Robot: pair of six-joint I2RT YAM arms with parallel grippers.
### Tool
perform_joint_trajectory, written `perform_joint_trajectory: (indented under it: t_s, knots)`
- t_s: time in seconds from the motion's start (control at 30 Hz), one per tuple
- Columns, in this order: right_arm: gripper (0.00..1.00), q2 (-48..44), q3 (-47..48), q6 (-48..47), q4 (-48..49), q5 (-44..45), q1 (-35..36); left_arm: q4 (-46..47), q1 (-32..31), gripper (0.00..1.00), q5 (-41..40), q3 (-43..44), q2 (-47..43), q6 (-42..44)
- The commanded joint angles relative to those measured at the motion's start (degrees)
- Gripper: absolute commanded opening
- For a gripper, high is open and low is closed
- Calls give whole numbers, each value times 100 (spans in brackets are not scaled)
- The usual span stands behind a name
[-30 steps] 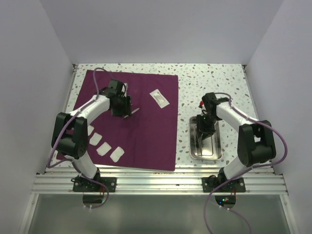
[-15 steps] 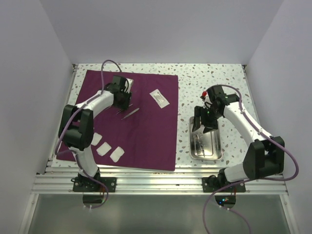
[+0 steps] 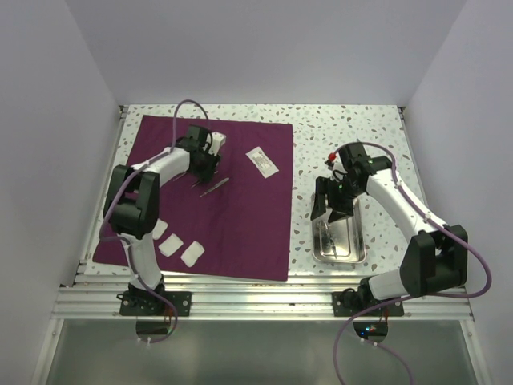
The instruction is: Prepare the surgical pack
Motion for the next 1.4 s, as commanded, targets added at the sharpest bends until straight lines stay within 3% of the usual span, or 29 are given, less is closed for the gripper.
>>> perform_joint_trajectory:
  t_s: [0.0, 0.23, 0.77, 0.97, 1.17, 1.27, 1.3, 1.37]
  knots:
    - [63, -145, -20, 14, 45, -216, 23, 98, 88, 53, 245, 375, 224, 173]
    - [64, -153, -20, 41, 89, -216, 15, 159, 88, 46, 140, 358, 356, 111]
    - [64, 40, 340, 234, 194, -190, 217, -157, 97, 0, -378, 463, 75, -284]
    - [64, 224, 718, 409, 405, -208, 586, -1553, 79, 0, -678, 1631, -241, -1233]
    - [67, 725, 1280, 717, 633, -515, 867, -2170, 53, 0, -853, 1659, -698, -1647]
    - [68, 910, 1430, 892, 1237, -1197, 999, -2074, 53, 0, 73, 1396, -987, -1480]
    - [69, 919, 1396, 1154, 1484, -1427, 1008, -1734, 53, 0, 1270, 1021, -1249, -1489]
    - [70, 919, 1334, 1437, 2307, -1980, 1008, -1154, 53, 0, 2559, 431, -1575, -1865]
